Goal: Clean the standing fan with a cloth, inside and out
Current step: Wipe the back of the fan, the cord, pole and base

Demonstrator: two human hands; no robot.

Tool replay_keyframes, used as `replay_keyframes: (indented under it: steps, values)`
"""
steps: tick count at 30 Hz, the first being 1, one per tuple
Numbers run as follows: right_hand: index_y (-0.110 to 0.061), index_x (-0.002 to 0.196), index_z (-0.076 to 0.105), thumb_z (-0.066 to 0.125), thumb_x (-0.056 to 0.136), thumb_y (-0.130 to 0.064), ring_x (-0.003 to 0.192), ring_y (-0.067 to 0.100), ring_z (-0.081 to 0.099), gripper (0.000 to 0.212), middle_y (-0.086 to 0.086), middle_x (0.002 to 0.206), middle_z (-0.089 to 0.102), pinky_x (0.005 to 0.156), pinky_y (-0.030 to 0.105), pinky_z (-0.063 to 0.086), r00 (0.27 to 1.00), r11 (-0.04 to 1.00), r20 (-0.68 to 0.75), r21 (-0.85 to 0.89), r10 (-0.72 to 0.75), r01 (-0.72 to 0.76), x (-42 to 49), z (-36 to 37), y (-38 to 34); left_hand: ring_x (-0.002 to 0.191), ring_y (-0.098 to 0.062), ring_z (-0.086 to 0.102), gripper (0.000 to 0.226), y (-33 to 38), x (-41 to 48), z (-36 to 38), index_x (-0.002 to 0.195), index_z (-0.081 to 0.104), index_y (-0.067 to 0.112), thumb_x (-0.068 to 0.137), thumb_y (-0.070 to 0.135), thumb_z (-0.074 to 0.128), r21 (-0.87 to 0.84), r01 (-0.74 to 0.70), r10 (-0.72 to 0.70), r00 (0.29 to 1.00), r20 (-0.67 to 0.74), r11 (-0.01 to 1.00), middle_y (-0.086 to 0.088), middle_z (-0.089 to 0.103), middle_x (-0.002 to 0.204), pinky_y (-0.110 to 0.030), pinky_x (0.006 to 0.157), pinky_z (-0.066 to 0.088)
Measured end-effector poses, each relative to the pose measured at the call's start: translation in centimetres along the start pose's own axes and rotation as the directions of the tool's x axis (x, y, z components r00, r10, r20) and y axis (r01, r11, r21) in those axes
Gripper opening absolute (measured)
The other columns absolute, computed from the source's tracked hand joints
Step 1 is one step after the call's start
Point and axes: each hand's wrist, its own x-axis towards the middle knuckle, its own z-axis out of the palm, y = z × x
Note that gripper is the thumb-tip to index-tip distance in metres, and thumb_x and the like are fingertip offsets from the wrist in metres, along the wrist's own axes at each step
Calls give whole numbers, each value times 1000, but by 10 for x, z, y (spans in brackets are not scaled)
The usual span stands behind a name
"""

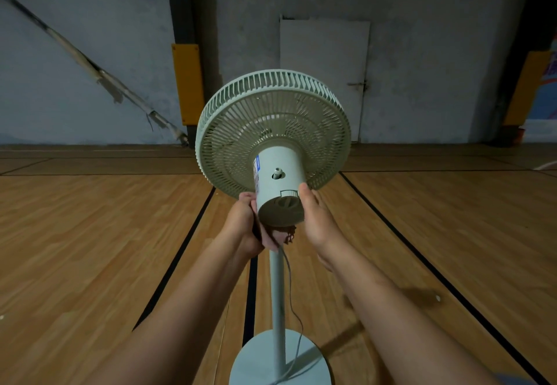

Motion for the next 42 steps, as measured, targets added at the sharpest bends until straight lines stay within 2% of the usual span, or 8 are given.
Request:
replay_keyframes:
  steps: [6, 10, 16, 21, 28, 33, 38, 42]
  values:
    - [-18, 157, 40, 41, 99, -70, 123, 20, 65, 78, 8, 142, 63, 100, 40, 56, 999, 1000, 33, 25, -4, 3, 1, -3, 3, 109, -34, 77, 48, -18, -2, -11, 134, 70, -1, 113, 33, 43, -109, 49, -32, 988, 150, 993, -22, 77, 126, -42, 95, 61]
    - [-20, 143, 54, 45, 89, -72, 99, 8, 76, 76, 0, 120, 75, 77, 24, 59, 999, 999, 40, 39, -9, 8, 0, -3, 4, 107, -33, 74, 48, -30, 3, -14, 118, 77, -4, 111, 32, 46, -166, 120, -96, 985, 146, 979, -23, 79, 116, -42, 107, 53]
    - [-18, 152, 49, 44, 103, -64, 113, 12, 70, 67, 2, 135, 69, 84, 27, 55, 998, 998, 64, 53, 24, -27, 4, -4, 5, 107, -35, 77, 49, -20, 4, -11, 122, 73, 4, 114, 35, 37, -60, -9, 17, 989, 144, 998, -23, 78, 121, -45, 93, 57]
    - [-21, 166, 28, 41, 107, -63, 133, 9, 48, 74, -2, 161, 46, 103, 28, 36, 999, 999, 46, 38, 16, -17, 1, -2, 5, 64, -24, 73, 43, 10, 5, -23, 75, 63, 22, 111, 25, 40, 61, -121, 117, 990, 77, 991, -12, 73, 79, -42, 61, 63]
    - [-21, 165, 32, 42, 106, -63, 140, 14, 49, 73, 1, 160, 49, 105, 32, 37, 1000, 998, 27, 68, -8, 6, -3, -3, 4, 95, -37, 82, 36, 33, 3, -57, 120, 65, 3, 110, 29, 41, 8, -228, 228, 973, 42, 974, -22, 82, 102, -47, 81, 63]
    - [-33, 166, 25, 42, 91, -79, 145, 16, 46, 89, -3, 163, 44, 120, 45, 39, 996, 995, -29, 43, -90, 91, -15, -1, 6, 98, -40, 81, 27, 26, 12, -79, 116, 66, 10, 108, 21, 42, 13, -223, 224, 974, -21, 975, -25, 81, 109, -50, 85, 62]
    - [-45, 162, 26, 55, 75, -92, 125, -9, 59, 103, -25, 146, 51, 102, 27, 56, 984, 976, -1, 121, -180, 179, -21, -1, 20, 112, -41, 76, 20, 23, 26, -93, 112, 63, 8, 110, 19, 46, 36, -188, 189, 981, -45, 982, -23, 76, 121, -57, 103, 57]
    - [-43, 161, 31, 65, 78, -80, 121, -5, 64, 97, -18, 143, 59, 88, 18, 58, 983, 972, 50, 166, -178, 168, -16, -6, 29, 78, -36, 76, 14, 22, 37, -96, 97, 57, 12, 109, 16, 49, 141, -147, 152, 988, -22, 979, -26, 72, 98, -45, 75, 65]
